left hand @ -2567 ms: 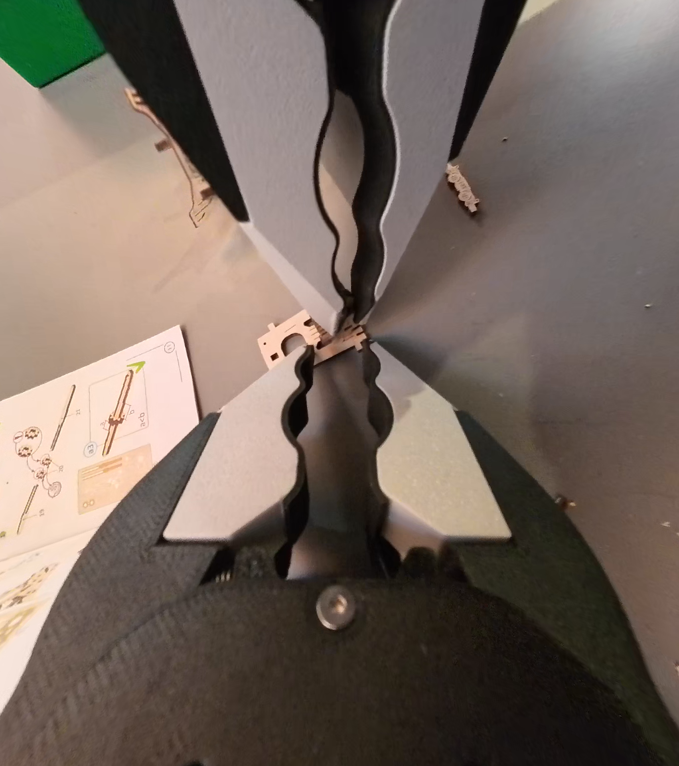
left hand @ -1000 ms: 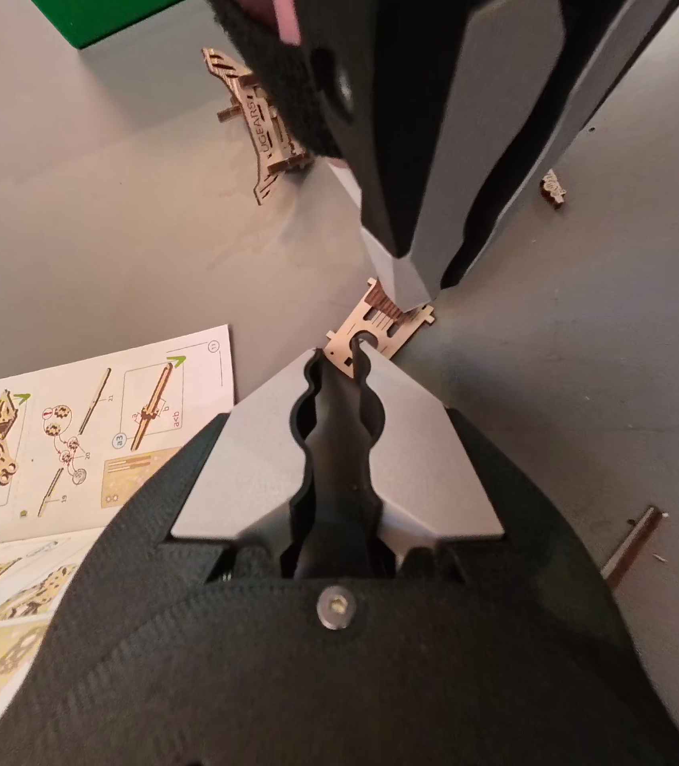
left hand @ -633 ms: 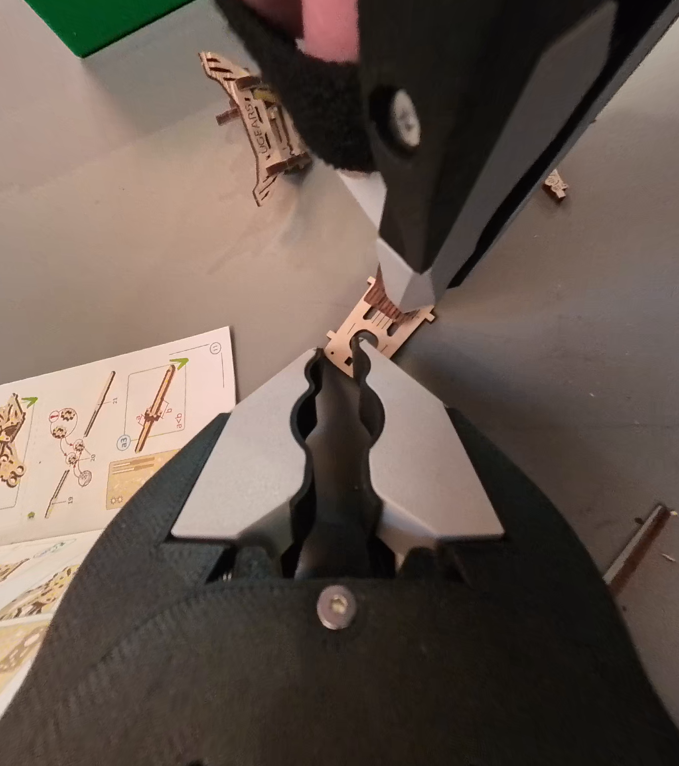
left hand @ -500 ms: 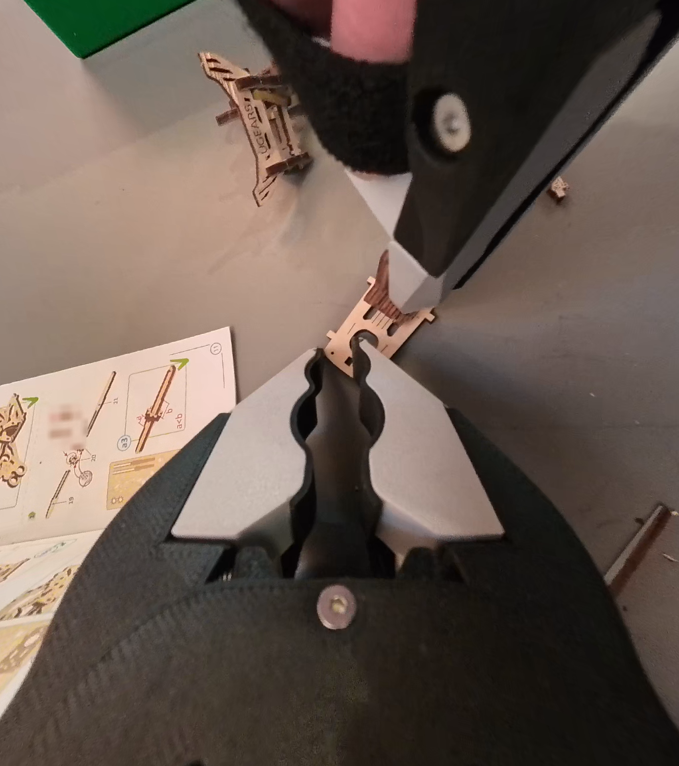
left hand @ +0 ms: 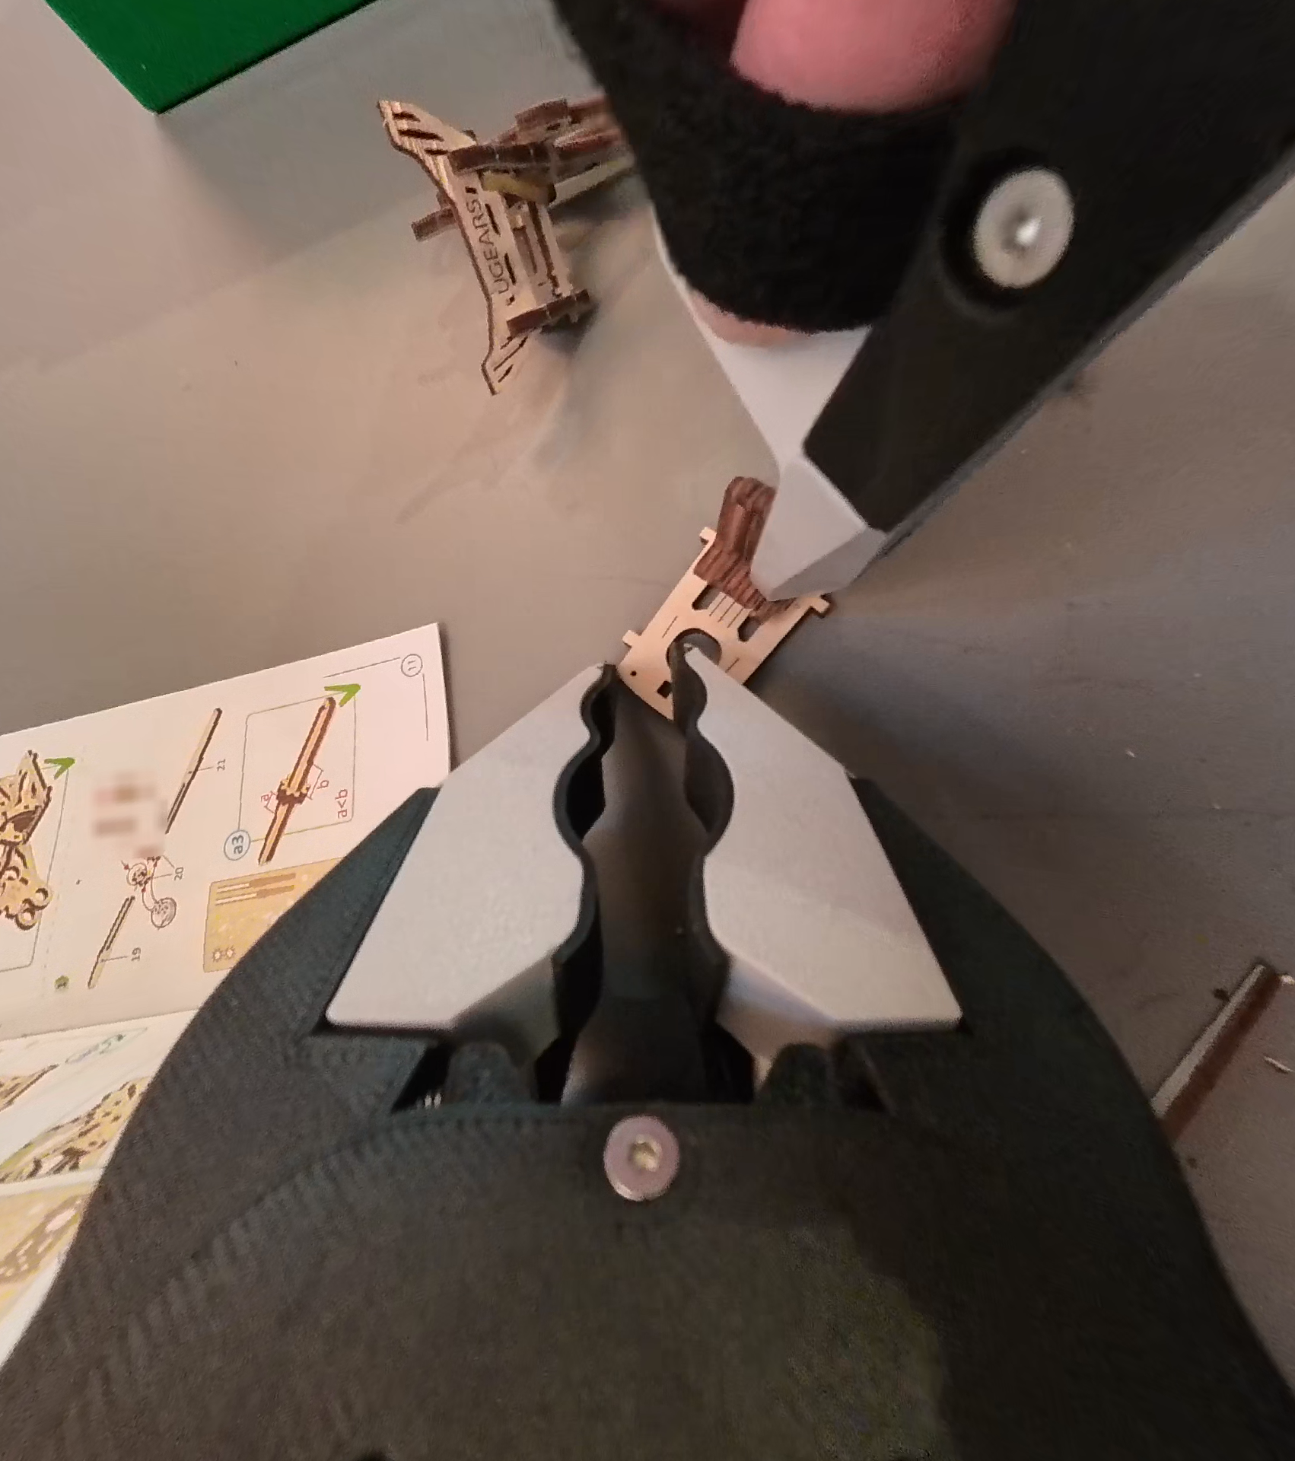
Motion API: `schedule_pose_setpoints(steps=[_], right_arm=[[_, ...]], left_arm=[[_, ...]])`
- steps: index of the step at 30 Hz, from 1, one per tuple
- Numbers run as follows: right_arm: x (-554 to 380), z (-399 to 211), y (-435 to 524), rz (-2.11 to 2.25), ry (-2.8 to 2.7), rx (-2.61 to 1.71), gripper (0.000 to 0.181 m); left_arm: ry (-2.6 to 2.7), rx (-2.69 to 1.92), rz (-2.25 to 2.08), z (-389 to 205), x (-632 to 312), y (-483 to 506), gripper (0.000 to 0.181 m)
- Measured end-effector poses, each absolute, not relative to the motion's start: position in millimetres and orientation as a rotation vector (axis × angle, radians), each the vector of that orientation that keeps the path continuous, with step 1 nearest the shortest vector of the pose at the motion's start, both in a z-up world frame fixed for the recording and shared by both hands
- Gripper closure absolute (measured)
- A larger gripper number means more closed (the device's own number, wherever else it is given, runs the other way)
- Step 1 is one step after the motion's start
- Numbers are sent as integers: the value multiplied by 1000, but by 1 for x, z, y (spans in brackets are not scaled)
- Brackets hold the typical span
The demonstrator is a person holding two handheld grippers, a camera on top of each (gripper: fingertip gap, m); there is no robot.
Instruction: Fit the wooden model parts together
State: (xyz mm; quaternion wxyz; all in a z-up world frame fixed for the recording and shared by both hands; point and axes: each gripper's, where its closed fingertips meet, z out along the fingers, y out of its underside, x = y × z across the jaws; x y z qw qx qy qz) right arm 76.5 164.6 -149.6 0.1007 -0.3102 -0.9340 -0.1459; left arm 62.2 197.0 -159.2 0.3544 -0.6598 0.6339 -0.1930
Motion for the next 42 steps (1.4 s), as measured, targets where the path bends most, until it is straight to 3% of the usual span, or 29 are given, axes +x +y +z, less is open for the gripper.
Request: schedule_pose_setpoints(steps=[42], right_arm=[[76, -151, 161, -396, -2633, -1074, 172]], left_arm=[[1620, -1725, -509, -157, 61, 198, 168]])
